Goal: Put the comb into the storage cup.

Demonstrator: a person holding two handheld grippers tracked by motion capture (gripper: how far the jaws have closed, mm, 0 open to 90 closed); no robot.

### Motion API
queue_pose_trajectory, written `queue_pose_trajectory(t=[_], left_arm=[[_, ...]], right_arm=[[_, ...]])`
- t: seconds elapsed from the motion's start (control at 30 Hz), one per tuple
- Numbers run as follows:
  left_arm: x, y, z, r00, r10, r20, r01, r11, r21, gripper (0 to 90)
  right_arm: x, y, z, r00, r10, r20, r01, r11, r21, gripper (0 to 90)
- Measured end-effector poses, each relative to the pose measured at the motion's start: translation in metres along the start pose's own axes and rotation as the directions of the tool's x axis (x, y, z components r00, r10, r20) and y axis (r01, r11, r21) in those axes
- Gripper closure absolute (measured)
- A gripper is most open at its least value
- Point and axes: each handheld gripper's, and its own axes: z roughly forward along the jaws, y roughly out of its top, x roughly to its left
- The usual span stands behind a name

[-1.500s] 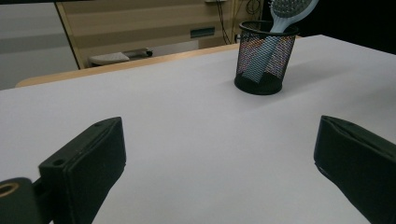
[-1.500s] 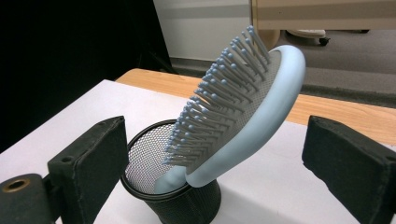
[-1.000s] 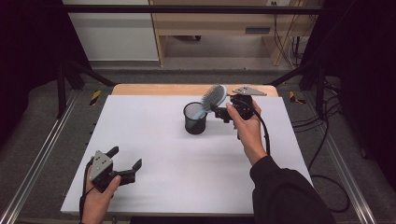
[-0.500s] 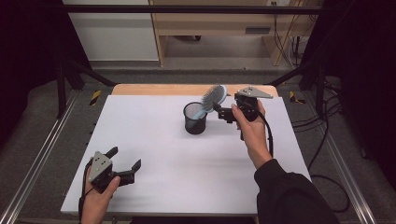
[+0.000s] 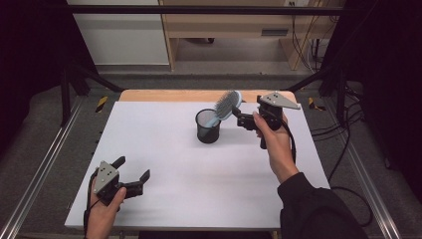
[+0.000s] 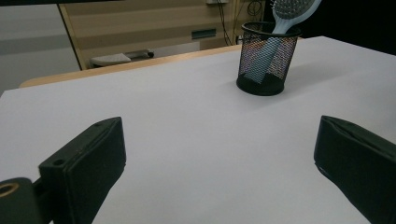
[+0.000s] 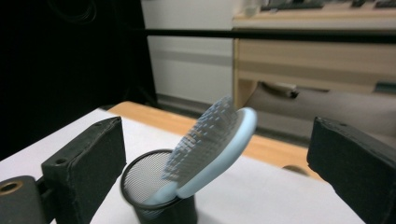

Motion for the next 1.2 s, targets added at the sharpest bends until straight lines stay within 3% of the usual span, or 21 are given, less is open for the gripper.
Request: queue_pose_trajectory(t=[0.17, 0.37, 0.97, 1.07, 1.2], left_arm=[[0.000, 0.000, -0.001, 1.0000, 0.001, 0.001, -0.001, 1.0000, -0.007, 2.3], [0.003, 0.000, -0.002, 1.0000, -0.002, 0.009, 0.002, 0.9998, -0.021, 2.2], [0.001, 0.004, 0.011, 0.9985, 0.002, 0.054, 0.000, 0.9994, -0.034, 2.3], [0.000, 0.005, 0.011, 0.9983, 0.001, 0.058, 0.002, 0.9992, -0.041, 2.2], [0.001, 0.004, 0.011, 0.9986, -0.001, 0.053, 0.004, 0.9992, -0.039, 2.2]], right_arm=[[-0.005, 0.002, -0.009, 0.9998, 0.011, 0.013, -0.011, 1.000, -0.022, 4.5], [-0.009, 0.001, -0.017, 0.9992, -0.039, 0.011, 0.039, 0.999, -0.024, 5.2], [-0.026, -0.002, -0.054, 0.9995, -0.031, -0.001, 0.031, 0.998, -0.055, 4.6], [-0.032, -0.002, -0.060, 0.9999, -0.012, 0.003, 0.012, 0.997, -0.082, 4.6], [-0.037, -0.004, -0.064, 0.9996, -0.024, 0.013, 0.025, 0.995, -0.100, 4.5]])
